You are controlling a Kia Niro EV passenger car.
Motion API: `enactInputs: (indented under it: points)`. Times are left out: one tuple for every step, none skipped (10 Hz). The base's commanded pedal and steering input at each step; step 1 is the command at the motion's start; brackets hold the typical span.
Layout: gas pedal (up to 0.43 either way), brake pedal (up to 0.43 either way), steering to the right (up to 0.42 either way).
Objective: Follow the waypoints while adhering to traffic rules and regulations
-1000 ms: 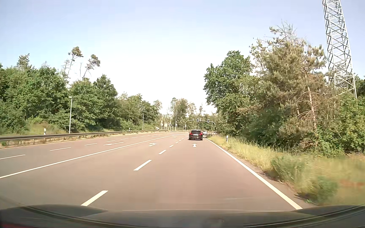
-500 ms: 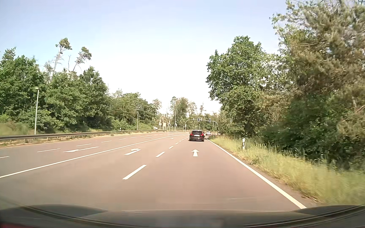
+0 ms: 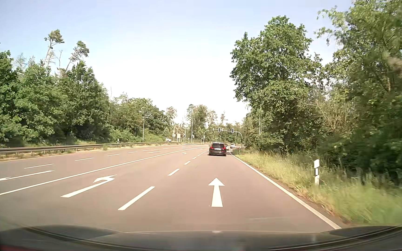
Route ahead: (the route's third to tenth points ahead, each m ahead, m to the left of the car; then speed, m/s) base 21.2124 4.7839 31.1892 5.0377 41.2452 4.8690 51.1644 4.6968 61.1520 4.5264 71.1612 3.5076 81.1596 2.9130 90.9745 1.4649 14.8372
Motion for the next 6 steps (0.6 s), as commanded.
enactInputs:
  points:
    - [0.020,0.030,0.002]
    - [0.008,0.024,0.002]
    - [0.008,0.024,0.002]
    - [0.008,0.024,0.002]
    - [0.008,0.024,0.002]
    - [0.008,0.024,0.003]
